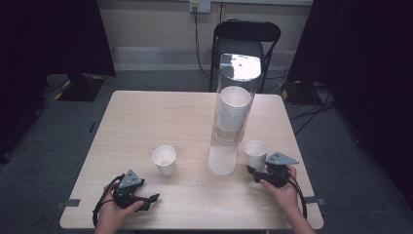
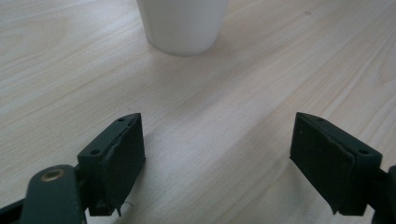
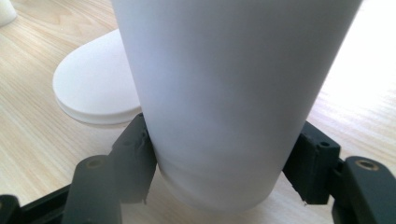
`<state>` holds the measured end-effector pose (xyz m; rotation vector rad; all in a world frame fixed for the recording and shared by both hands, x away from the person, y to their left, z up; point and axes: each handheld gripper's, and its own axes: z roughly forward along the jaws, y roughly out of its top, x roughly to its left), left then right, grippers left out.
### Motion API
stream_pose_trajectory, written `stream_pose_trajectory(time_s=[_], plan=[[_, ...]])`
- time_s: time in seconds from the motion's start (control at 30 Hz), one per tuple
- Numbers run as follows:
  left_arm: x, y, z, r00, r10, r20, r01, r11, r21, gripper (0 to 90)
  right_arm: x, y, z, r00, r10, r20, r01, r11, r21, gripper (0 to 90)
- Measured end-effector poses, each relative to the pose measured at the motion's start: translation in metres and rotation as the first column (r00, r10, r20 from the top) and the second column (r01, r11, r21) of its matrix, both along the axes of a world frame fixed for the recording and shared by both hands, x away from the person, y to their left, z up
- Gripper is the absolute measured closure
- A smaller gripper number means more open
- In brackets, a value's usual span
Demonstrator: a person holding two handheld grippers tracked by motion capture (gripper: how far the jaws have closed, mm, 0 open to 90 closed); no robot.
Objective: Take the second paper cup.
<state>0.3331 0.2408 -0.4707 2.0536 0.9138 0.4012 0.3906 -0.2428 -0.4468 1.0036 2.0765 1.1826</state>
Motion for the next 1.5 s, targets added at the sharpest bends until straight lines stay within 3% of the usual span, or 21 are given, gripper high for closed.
stream_pose_trajectory(time_s=[0.17,0.27,0.5,0.53,0.63,0.73,0.97,1.03,1.17,1.27,1.3,1.5], plan=[[0.0,-0.002,-0.001,1.0,0.003,-0.001,-0.003,0.9999,-0.01,17.6,-0.001,0.003,-0.001,1.0,0.005,-0.002,-0.005,0.9996,-0.027,33.9],[0.0,-0.004,-0.001,1.0,-0.002,-0.003,0.002,1.0,-0.007,17.6,0.004,-0.003,-0.006,0.9975,-0.005,-0.07,0.003,0.9996,-0.029,33.8],[0.0,-0.005,0.001,0.9999,-0.008,-0.006,0.008,0.9998,-0.019,17.9,0.003,-0.002,-0.008,0.9983,0.01,-0.057,-0.013,0.9988,-0.048,33.7],[-0.001,-0.005,0.001,0.9999,-0.01,-0.006,0.01,0.9997,-0.023,17.9,0.004,-0.001,-0.01,0.9968,0.018,-0.078,-0.023,0.9982,-0.055,33.6],[-0.001,-0.005,0.002,1.0,-0.006,-0.005,0.006,0.9998,-0.019,17.9,0.003,-0.001,-0.01,0.9969,0.017,-0.077,-0.022,0.9973,-0.069,33.4],[-0.001,-0.003,0.002,1.0,-0.004,-0.004,0.004,0.9998,-0.017,17.9,0.002,-0.004,-0.012,0.9936,0.016,-0.112,-0.027,0.9951,-0.096,33.2],[-0.001,-0.002,0.0,1.0,0.003,-0.007,-0.003,0.9999,-0.016,18.0,-0.001,-0.014,-0.012,0.9929,0.0,-0.119,-0.009,0.9973,-0.073,31.5],[-0.001,-0.002,0.0,1.0,0.005,-0.007,-0.005,0.9999,-0.01,17.9,-0.003,-0.017,-0.011,0.9946,-0.018,-0.102,0.012,0.9983,-0.057,23.8],[0.0,-0.002,0.0,0.9999,0.014,-0.007,-0.014,0.9998,0.013,18.0,-0.005,-0.019,-0.012,0.993,-0.027,-0.115,0.018,0.9969,-0.077,23.4],[0.001,-0.002,-0.001,1.0,0.004,0.009,-0.004,0.9998,0.022,17.9,-0.005,-0.02,-0.012,0.993,-0.026,-0.115,0.019,0.9975,-0.068,22.5],[0.001,-0.002,-0.002,0.9994,-0.01,0.032,0.009,0.9991,0.042,17.9,-0.005,-0.022,-0.012,0.9921,-0.032,-0.121,0.024,0.9977,-0.063,20.2],[0.001,-0.001,-0.004,0.9985,-0.02,0.052,0.017,0.9983,0.056,17.3,-0.006,-0.024,-0.012,0.992,-0.036,-0.121,0.03,0.998,-0.055,17.3]])
